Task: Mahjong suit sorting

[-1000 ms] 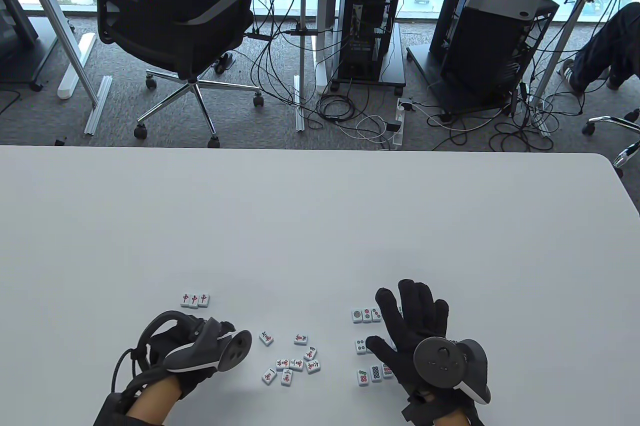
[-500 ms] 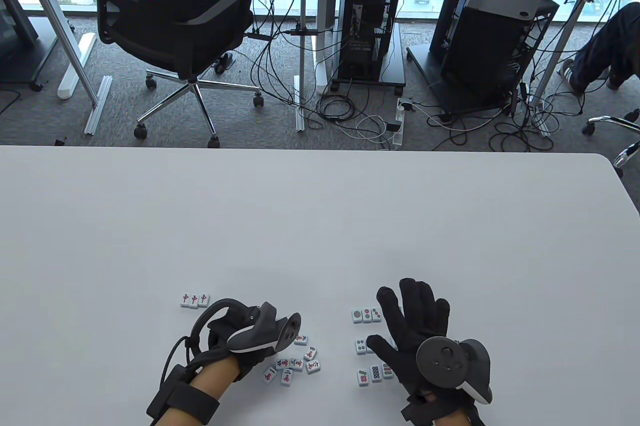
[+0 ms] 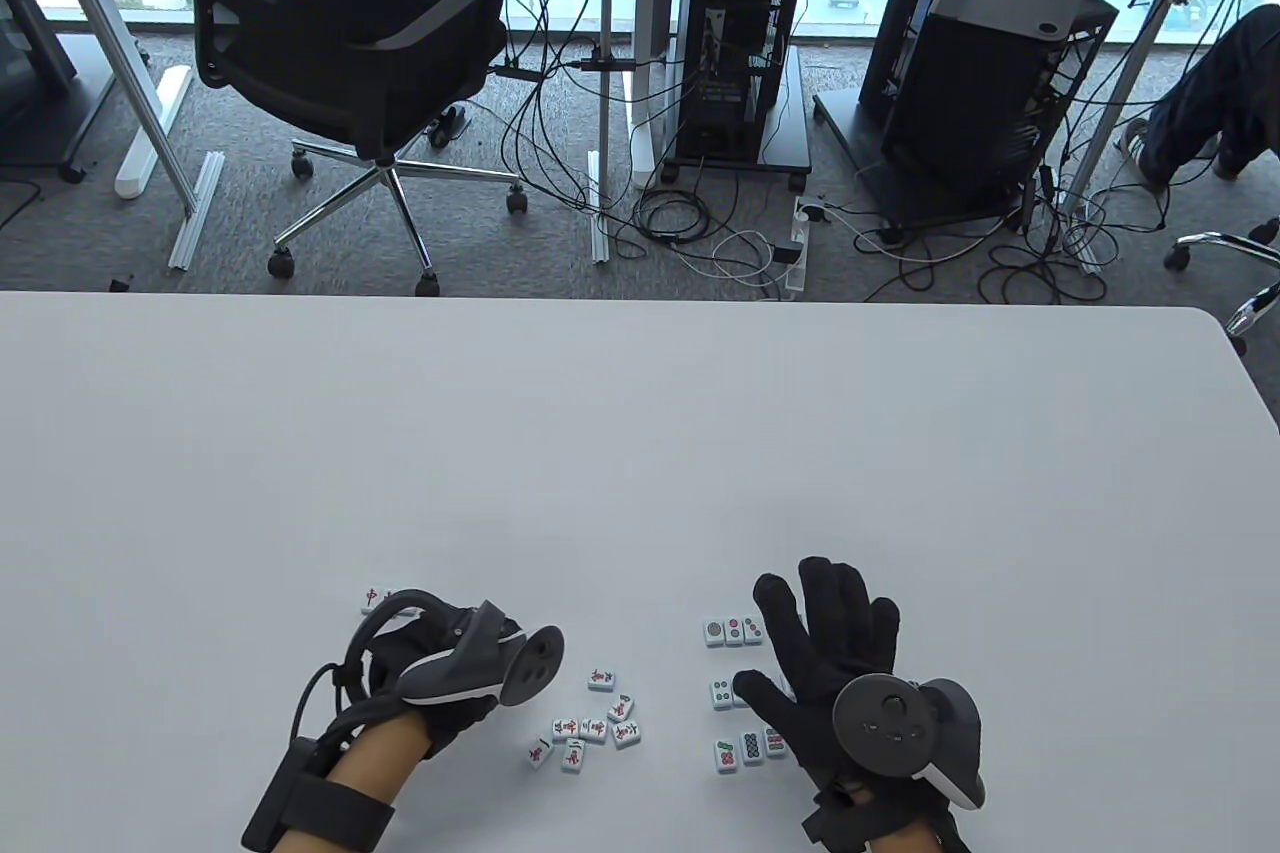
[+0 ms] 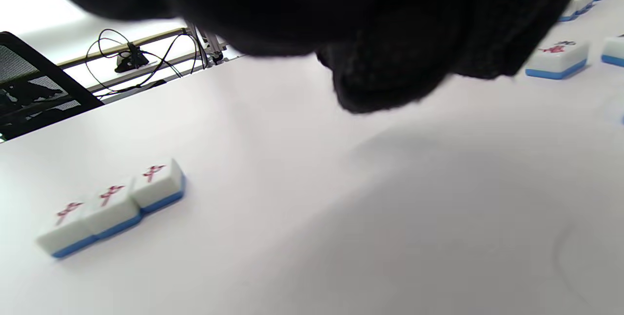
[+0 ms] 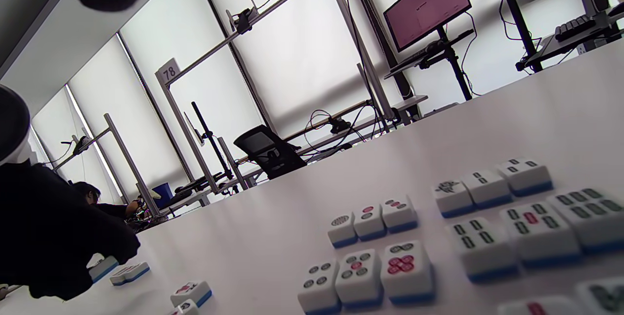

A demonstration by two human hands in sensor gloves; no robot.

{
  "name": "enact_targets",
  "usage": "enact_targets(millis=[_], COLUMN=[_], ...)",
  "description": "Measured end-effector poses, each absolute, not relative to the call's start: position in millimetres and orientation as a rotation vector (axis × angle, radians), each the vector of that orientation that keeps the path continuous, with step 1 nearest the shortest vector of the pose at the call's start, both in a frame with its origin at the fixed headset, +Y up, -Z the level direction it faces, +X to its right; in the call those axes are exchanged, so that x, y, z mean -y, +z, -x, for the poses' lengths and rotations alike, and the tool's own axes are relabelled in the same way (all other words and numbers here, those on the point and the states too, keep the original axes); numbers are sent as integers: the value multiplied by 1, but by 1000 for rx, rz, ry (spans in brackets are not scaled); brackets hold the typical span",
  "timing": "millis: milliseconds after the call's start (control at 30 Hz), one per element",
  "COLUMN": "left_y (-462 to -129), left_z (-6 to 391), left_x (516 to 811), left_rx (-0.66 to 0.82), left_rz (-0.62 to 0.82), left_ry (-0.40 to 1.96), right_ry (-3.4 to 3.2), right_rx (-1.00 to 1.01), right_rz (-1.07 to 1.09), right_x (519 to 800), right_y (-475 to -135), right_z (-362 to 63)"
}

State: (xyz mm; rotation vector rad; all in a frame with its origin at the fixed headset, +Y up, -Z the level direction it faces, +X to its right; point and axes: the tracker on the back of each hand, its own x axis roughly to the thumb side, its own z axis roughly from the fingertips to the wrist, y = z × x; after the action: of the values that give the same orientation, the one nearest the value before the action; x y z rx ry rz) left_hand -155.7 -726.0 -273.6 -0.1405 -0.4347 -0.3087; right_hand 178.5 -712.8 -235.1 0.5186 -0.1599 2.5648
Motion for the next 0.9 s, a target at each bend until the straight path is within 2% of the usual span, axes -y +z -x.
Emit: enact_targets(millis=[167,367,500,900], left_y=[-260,-234,-222,-217], left_z=[205,247,256,245], left_x=[710,725,742,763], left_rx=[321,271,280,328], left_rz=[142,244,322,339], left_ry=[-330,-343,-376,-394], right_ry=[2577,2587,2598,2609], right_rx=[159,147,138,124], right_rz=[-520,-518,-515,-501], right_x=[713,714,715,715], right_y=[-235,-235,-235,-236], right_z=[-178,-178,-177,-177])
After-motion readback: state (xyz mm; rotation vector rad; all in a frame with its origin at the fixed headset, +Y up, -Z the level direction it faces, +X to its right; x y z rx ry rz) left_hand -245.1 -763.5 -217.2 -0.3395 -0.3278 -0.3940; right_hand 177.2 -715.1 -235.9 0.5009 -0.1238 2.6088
